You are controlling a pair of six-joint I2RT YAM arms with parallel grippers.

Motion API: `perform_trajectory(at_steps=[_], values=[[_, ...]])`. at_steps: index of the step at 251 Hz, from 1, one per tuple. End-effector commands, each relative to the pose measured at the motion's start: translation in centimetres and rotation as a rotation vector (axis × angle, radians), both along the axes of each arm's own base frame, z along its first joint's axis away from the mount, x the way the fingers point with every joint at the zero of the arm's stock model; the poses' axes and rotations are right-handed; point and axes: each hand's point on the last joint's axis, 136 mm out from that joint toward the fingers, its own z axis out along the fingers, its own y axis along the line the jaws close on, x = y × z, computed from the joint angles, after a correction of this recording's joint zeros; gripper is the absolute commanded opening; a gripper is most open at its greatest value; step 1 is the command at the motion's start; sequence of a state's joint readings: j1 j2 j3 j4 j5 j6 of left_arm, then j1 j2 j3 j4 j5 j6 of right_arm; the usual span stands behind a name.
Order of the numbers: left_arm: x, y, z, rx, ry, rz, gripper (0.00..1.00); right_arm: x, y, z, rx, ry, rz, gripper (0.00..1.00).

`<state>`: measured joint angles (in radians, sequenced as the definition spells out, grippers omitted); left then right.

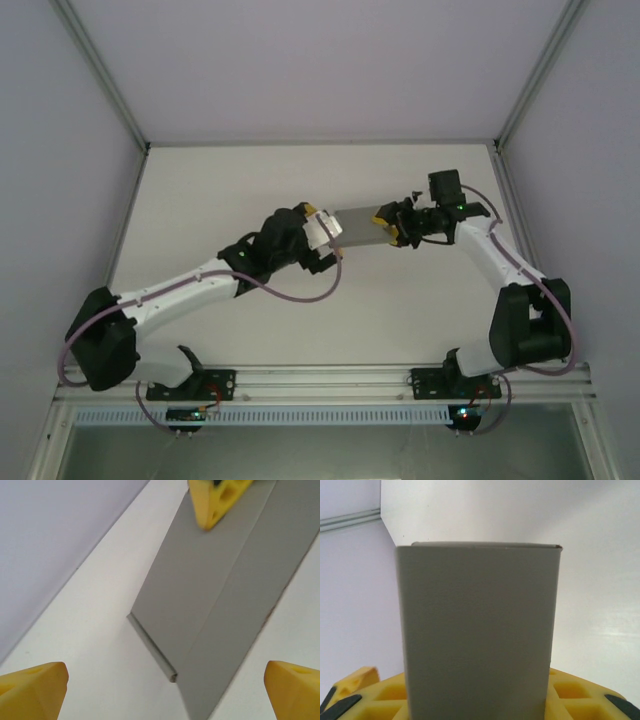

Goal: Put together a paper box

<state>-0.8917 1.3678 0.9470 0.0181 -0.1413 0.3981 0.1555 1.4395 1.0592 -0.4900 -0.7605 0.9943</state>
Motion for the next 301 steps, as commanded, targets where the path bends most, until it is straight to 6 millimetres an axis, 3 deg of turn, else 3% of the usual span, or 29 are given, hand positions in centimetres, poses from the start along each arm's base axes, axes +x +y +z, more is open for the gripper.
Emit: perform_trajectory(at_steps=[1,43,92,129,162,222,243,301], values=[[1.7,0.4,-0.4,0.211,-0.125,0.034,0.99,-2.0,0.6,1.5,0.079,0.088,0.028,0.42],[2.4,-0.6,-1.7,0.267,-0.14,0.02,0.95,-2.3,1.3,1.4,0.134,0.128,0.038,0.41],[2.6,-1.3,-1.0,0.237,-0.173,0.004,0.84,-2.5,1.2,1.4,0.128,0.14,0.031,0.41],[2.0,-2.2,-1.7,0.238,-0.149,-0.044,0.84,-2.1,1.9,1.6,0.206,0.179,0.014,0.39],[1.6,-1.9,-2.3,0.264,-0.132,-0.049,0.91,-1.7,1.9,2.1,0.252,0.196,0.006,0.37],[1.1,-1.4,-0.6,0.224,-0.17,-0.058,0.94,-1.6,1.8,2.4,0.22,0.182,0.028,0.36],[1.2,-1.5,-0.3,0.229,-0.183,-0.061,0.9,-2.3,2.4,2.4,0.228,0.204,0.06,0.36],[1.7,-1.4,0.1,0.235,-0.213,-0.044,0.61,-3.7,2.7,2.9,0.223,0.227,0.113,0.41]])
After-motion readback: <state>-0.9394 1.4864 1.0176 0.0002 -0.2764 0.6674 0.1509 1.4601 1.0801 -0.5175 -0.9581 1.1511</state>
